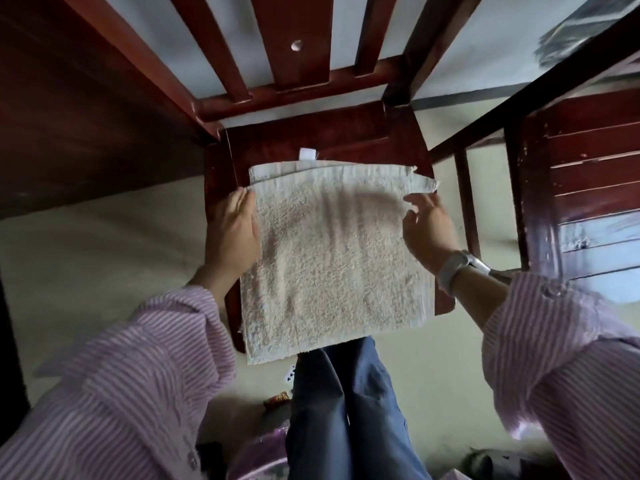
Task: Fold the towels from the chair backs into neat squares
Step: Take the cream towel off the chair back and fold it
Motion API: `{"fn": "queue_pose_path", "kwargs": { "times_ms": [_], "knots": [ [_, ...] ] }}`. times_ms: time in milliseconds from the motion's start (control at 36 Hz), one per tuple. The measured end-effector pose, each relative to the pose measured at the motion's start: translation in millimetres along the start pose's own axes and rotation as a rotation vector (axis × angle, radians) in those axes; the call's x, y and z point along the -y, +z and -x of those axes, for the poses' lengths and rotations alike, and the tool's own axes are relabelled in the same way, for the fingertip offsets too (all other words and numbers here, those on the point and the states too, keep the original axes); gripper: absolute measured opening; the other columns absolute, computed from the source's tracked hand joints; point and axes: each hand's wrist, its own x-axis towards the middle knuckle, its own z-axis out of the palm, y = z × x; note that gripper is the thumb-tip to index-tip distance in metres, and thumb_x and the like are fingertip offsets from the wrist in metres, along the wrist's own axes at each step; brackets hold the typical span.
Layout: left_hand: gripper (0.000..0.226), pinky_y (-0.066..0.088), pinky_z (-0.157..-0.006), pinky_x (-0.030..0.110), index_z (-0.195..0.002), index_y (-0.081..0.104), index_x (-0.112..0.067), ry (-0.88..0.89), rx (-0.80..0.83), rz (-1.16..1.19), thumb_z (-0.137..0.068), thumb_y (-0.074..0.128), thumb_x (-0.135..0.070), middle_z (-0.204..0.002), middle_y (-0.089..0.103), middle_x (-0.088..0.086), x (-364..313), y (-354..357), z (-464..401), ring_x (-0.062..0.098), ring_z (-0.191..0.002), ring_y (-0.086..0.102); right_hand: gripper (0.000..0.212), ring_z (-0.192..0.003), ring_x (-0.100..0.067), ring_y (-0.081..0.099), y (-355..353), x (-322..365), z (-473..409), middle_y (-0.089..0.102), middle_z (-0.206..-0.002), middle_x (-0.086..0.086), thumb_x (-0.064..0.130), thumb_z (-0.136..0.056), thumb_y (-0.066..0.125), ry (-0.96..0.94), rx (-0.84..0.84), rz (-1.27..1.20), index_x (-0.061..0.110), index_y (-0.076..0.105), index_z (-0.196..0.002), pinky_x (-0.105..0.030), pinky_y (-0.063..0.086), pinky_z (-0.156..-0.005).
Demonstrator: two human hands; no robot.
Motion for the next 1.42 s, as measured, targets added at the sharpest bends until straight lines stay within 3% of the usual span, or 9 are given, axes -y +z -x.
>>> {"fn": "queue_pose_path", "kwargs": {
  "times_ms": [250,444,583,639,750,861,944,1083,1417],
  "knots": [
    [0.046,0.036,-0.096,0.049,-0.137,0.036,-0.001,-0.062,0.003,-0.103,-0.093,0.043,-0.013,-0.128,0.043,0.022,7.1,-1.1,-37.3,0.038,-0.122,0.037,0.052,-0.136,-0.026,0.022,5.8,16.2,-63.5,0.024,-0.15,-0.002,0.024,-0.095,0.039,-0.073,0.012,0.218,0.024,0.022,-0.144,-0.05,0.026,-0.106],
    [0.025,0.035,-0.091,0.047,-0.112,0.055,-0.004,-0.089,-0.022,-0.135,-0.089,0.051,-0.014,-0.111,0.053,0.018,7.7,-2.6,-41.8,0.036,-0.11,0.042,0.028,-0.115,-0.03,0.04,6.0,14.6,-78.1,0.047,-0.121,-0.011,0.026,-0.087,0.051,-0.071,-0.106,0.338,0.014,0.055,-0.112,-0.044,0.032,-0.096],
    [0.021,0.038,-0.079,0.026,-0.105,0.059,-0.002,-0.142,-0.05,0.277,-0.088,0.055,-0.013,-0.108,0.054,0.011,4.2,-12.6,-34.5,0.018,-0.093,0.051,0.015,-0.106,-0.028,0.047,-1.9,12.4,-63.8,0.054,-0.11,-0.011,0.02,-0.088,0.052,-0.15,-0.145,0.124,0.009,0.059,-0.096,-0.04,0.038,-0.092],
    [0.015,0.041,-0.073,0.024,-0.1,0.06,-0.007,-0.223,0.056,0.563,-0.086,0.058,-0.013,-0.095,0.058,0.007,-1.9,-22.9,-27.3,0.014,-0.084,0.051,0.01,-0.089,-0.023,0.055,-10.8,11.3,-51.9,0.059,-0.093,-0.007,0.014,-0.087,0.055,-0.176,-0.133,-0.11,0.007,0.059,-0.094,-0.022,0.043,-0.081],
    [0.016,0.054,-0.063,0.02,-0.085,0.065,-0.013,-0.354,0.646,1.143,-0.072,0.073,-0.018,-0.077,0.065,0.003,-1.6,-55.5,-13.7,0.013,-0.07,0.062,0.011,-0.066,-0.015,0.05,-45.6,-4.4,-21.9,0.054,-0.068,0.005,0.023,-0.079,0.068,-0.026,0.348,-0.52,0.016,0.061,-0.074,-0.009,0.037,-0.053],
    [0.048,0.047,-0.067,0.02,-0.085,0.073,-0.022,-0.278,1.075,0.842,-0.045,0.084,-0.045,-0.084,0.07,-0.001,3.5,-82.5,-19.4,0.009,-0.077,0.064,0.038,-0.046,0.004,0.053,-81.7,-24.3,-5.5,0.061,-0.057,0.012,0.053,-0.056,0.066,0.127,1.016,-0.401,0.025,0.062,-0.081,-0.008,0.041,-0.045],
    [0.017,0.045,-0.071,0.014,-0.086,0.068,-0.019,-0.235,0.707,0.595,-0.073,0.074,-0.027,-0.085,0.068,-0.002,-2.7,-78.0,-38.9,0.008,-0.082,0.061,0.003,-0.054,-0.007,0.052,-78.8,-33.3,-11.4,0.058,-0.066,0.004,0.023,-0.083,0.062,0.179,0.79,-0.511,0.02,0.063,-0.08,-0.014,0.041,-0.046],
    [0.013,0.043,-0.083,0.031,-0.096,0.067,-0.005,-0.137,0.159,0.362,-0.085,0.061,-0.009,-0.093,0.064,0.007,-4.8,-37.0,-69.9,0.023,-0.094,0.059,0.015,-0.063,-0.005,0.052,-47.2,-31.1,-44.1,0.055,-0.069,0.001,0.005,-0.085,0.058,0.087,0.022,-0.461,0.015,0.058,-0.074,-0.011,0.04,-0.055],
    [0.019,0.031,-0.094,0.022,-0.099,0.066,0.005,0.086,-0.065,0.042,-0.088,0.054,-0.004,-0.114,0.059,0.013,-8.6,-5.7,-81.3,0.03,-0.112,0.048,0.02,-0.103,-0.031,0.05,-15.3,-23.2,-67.0,0.053,-0.112,-0.017,0.008,-0.085,0.051,0.125,-0.143,-0.121,0.002,0.065,-0.098,-0.029,0.036,-0.087]
  ]
}}
